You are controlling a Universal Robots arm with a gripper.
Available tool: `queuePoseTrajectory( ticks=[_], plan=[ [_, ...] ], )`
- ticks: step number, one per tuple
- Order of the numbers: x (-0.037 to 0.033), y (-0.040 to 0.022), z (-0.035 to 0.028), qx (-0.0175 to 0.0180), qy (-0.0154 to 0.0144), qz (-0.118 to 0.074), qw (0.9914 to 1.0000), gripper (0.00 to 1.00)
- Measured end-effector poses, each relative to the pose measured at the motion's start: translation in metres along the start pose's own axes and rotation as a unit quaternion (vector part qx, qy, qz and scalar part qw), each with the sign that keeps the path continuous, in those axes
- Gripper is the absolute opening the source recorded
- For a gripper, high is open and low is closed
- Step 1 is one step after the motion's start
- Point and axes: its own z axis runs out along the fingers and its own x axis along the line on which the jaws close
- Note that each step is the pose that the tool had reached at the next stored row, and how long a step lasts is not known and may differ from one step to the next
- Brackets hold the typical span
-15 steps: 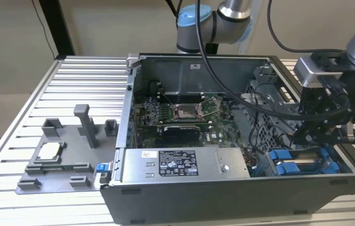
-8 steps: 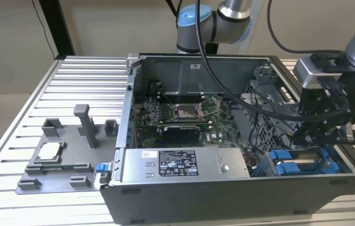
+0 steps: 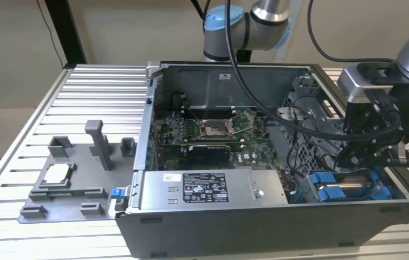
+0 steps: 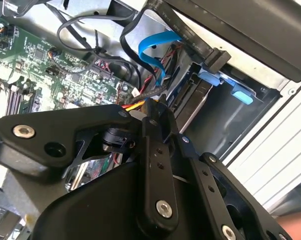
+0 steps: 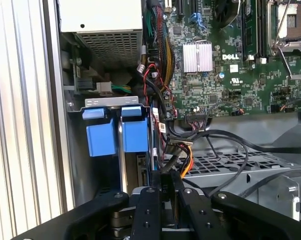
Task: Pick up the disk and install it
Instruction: 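Insert the first disk wire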
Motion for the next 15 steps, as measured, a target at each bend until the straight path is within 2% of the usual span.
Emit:
queuePoseTrajectory(
  ticks=[7, 11, 13, 15],
  plan=[
    [0.0001, 0.0000, 0.0022, 0.0000, 0.0000, 0.000, 1.00000, 0.00],
    [-0.0014, 0.0000, 0.0042, 0.0001, 0.0009, 0.000, 1.00000, 0.00],
    [-0.0018, 0.0003, 0.0021, -0.0008, 0.0014, 0.000, 1.00000, 0.00],
    [-0.0024, 0.0003, -0.0035, -0.0021, 0.0013, 0.000, 1.00000, 0.00]
  ],
)
